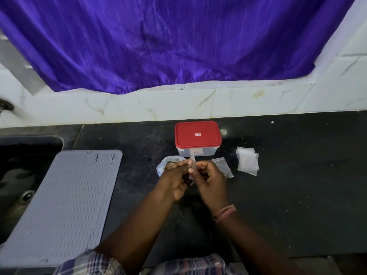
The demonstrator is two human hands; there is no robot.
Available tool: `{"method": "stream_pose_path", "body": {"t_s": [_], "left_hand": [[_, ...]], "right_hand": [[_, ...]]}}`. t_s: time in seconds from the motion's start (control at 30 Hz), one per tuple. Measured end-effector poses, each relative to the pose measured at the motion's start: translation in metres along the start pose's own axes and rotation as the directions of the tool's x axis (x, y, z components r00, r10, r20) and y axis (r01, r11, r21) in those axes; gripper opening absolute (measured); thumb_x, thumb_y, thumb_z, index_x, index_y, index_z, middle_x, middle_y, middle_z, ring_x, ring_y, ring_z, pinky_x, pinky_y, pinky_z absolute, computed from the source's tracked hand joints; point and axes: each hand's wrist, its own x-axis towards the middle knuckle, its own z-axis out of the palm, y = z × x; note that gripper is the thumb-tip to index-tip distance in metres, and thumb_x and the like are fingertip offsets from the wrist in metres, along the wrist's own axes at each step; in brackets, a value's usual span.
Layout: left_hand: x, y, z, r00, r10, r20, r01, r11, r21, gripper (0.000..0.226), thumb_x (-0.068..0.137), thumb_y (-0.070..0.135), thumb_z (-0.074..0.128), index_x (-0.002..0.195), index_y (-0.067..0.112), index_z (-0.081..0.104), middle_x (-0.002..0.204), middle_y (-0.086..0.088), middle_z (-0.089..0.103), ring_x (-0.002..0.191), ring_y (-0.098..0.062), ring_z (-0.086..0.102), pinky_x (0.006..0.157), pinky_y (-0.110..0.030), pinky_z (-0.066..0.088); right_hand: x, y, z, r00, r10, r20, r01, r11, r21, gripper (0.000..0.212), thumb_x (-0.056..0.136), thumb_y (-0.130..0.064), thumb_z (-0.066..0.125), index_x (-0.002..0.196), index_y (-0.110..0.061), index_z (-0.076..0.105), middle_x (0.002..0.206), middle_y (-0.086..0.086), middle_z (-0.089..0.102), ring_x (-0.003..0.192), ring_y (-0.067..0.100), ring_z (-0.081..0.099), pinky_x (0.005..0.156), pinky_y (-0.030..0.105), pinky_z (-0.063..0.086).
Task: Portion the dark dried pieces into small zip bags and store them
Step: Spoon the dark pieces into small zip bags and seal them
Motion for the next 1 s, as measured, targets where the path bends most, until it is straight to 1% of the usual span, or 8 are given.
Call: {"method": "stream_pose_path", "body": {"t_s": [0.23, 0.4, 0.5, 0.6, 0.67, 0.77, 0.93, 1.0], "left_hand": [[-0.019, 0.001, -0.022, 0.995, 0.079, -0.06, -0.077, 0.996, 0.033, 0.011, 0.095, 0.004, 0.066, 0.104, 0.004, 0.073, 0.092, -0.014, 0.076, 0.085, -0.021, 0.072, 0.07, -0.029, 0.061], [-0.026, 0.002, -0.032, 0.95, 0.294, -0.107, -0.237, 0.901, 0.364, 0.012, 0.088, 0.003, 0.074, 0.098, 0.008, 0.077, 0.089, -0.017, 0.077, 0.078, -0.022, 0.072, 0.078, -0.036, 0.062], [-0.026, 0.001, -0.036, 0.883, 0.469, -0.029, -0.275, 0.566, 0.777, 0.014, 0.085, 0.012, 0.072, 0.095, 0.021, 0.075, 0.082, 0.004, 0.076, 0.073, -0.009, 0.07, 0.068, -0.02, 0.054], [-0.034, -0.002, -0.033, 0.857, 0.501, 0.123, -0.229, 0.157, 0.961, 0.034, 0.087, 0.014, 0.064, 0.118, 0.028, 0.069, 0.106, 0.01, 0.069, 0.088, -0.007, 0.066, 0.067, -0.014, 0.04], [-0.037, -0.001, -0.032, 0.808, 0.542, 0.232, -0.301, 0.04, 0.953, 0.038, 0.087, 0.013, 0.063, 0.122, 0.026, 0.069, 0.117, 0.007, 0.06, 0.096, -0.013, 0.064, 0.073, -0.014, 0.038], [-0.035, 0.005, -0.038, 0.733, 0.6, 0.32, -0.347, -0.075, 0.935, 0.018, 0.09, 0.01, 0.063, 0.097, 0.015, 0.078, 0.093, 0.004, 0.071, 0.077, -0.009, 0.064, 0.06, -0.004, 0.034], [-0.035, 0.008, -0.036, 0.685, 0.702, 0.194, -0.324, 0.056, 0.944, 0.023, 0.088, 0.003, 0.063, 0.091, 0.021, 0.076, 0.08, 0.025, 0.06, 0.068, 0.011, 0.06, 0.062, -0.001, 0.037], [-0.034, 0.01, -0.036, 0.719, 0.678, 0.153, -0.314, 0.12, 0.942, 0.024, 0.09, 0.005, 0.062, 0.1, 0.022, 0.075, 0.085, 0.016, 0.068, 0.08, 0.001, 0.068, 0.068, -0.009, 0.043]], "right_hand": [[-0.003, -0.003, 0.009, 0.993, 0.1, 0.066, -0.092, 0.988, -0.124, 0.01, 0.086, -0.019, 0.075, 0.096, -0.022, 0.072, 0.086, -0.011, 0.074, 0.083, -0.001, 0.07, 0.08, 0.027, 0.059], [0.003, -0.005, 0.01, 0.979, 0.188, -0.078, -0.199, 0.962, -0.187, 0.008, 0.085, -0.018, 0.071, 0.079, -0.022, 0.072, 0.075, -0.011, 0.071, 0.073, 0.002, 0.067, 0.074, 0.029, 0.058], [0.007, 0.0, 0.009, 0.959, 0.255, -0.124, -0.272, 0.951, -0.146, 0.01, 0.086, -0.016, 0.068, 0.079, -0.023, 0.071, 0.074, -0.008, 0.071, 0.073, 0.01, 0.068, 0.074, 0.036, 0.06], [0.002, 0.004, 0.019, 0.97, 0.229, -0.086, -0.239, 0.96, -0.142, 0.01, 0.086, -0.015, 0.067, 0.08, -0.023, 0.068, 0.075, -0.008, 0.071, 0.073, 0.01, 0.069, 0.074, 0.04, 0.061], [0.0, 0.003, 0.024, 0.98, 0.193, -0.053, -0.199, 0.967, -0.161, 0.014, 0.087, -0.013, 0.069, 0.081, -0.026, 0.066, 0.078, -0.01, 0.07, 0.074, 0.004, 0.067, 0.075, 0.034, 0.059], [0.002, 0.003, 0.025, 0.988, 0.154, -0.011, -0.154, 0.974, -0.169, 0.023, 0.087, -0.009, 0.071, 0.088, -0.03, 0.061, 0.084, -0.011, 0.07, 0.079, 0.0, 0.066, 0.078, 0.025, 0.056], [0.006, -0.001, 0.031, 0.974, 0.205, 0.094, -0.153, 0.905, -0.396, 0.018, 0.085, -0.01, 0.069, 0.092, -0.027, 0.064, 0.084, -0.01, 0.067, 0.081, 0.008, 0.065, 0.073, 0.021, 0.05], [0.011, -0.002, 0.032, 0.975, 0.212, 0.066, -0.164, 0.886, -0.434, 0.013, 0.086, -0.01, 0.066, 0.091, -0.021, 0.069, 0.085, -0.008, 0.069, 0.083, 0.011, 0.066, 0.077, 0.024, 0.052]]}}
